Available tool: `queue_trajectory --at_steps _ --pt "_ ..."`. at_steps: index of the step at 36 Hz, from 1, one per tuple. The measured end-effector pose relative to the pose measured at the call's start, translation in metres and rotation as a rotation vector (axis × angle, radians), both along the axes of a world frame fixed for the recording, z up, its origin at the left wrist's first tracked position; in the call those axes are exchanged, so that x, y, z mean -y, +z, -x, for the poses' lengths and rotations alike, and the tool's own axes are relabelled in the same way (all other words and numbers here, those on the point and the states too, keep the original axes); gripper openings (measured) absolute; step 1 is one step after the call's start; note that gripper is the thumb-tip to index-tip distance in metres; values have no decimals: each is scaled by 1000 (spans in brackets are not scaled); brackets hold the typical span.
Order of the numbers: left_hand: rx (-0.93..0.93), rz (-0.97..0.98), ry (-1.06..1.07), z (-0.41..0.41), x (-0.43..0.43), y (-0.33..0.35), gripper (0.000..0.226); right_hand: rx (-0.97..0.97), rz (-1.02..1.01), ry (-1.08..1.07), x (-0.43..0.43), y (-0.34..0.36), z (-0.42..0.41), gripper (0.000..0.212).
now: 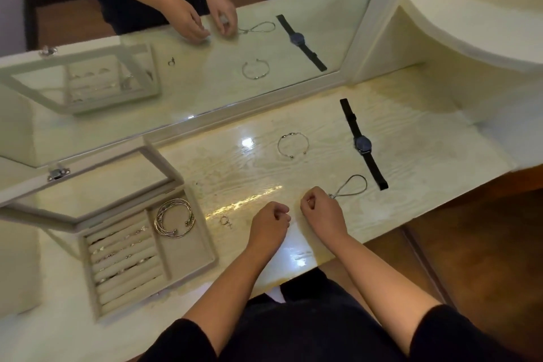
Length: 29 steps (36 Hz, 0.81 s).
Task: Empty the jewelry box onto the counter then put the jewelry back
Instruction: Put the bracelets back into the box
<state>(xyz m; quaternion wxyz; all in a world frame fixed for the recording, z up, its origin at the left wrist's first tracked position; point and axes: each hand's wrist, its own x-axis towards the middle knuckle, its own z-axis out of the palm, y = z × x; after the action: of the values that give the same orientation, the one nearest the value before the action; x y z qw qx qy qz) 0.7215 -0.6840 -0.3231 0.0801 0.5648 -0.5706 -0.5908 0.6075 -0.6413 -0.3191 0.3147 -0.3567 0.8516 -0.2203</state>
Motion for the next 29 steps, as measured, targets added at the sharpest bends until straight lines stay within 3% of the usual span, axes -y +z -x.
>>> queue_trajectory --at_steps 11,23,29 --pt "124 111 -137 33 -8 -9 25 -15 -28 -53 -15 -5 40 13" --pt "234 171 -127 56 -15 -10 25 -53 -45 -116 -18 -6 80 21" --pt "375 244 -198 64 -20 -9 20 -74 -90 -164 -18 -8 99 22"
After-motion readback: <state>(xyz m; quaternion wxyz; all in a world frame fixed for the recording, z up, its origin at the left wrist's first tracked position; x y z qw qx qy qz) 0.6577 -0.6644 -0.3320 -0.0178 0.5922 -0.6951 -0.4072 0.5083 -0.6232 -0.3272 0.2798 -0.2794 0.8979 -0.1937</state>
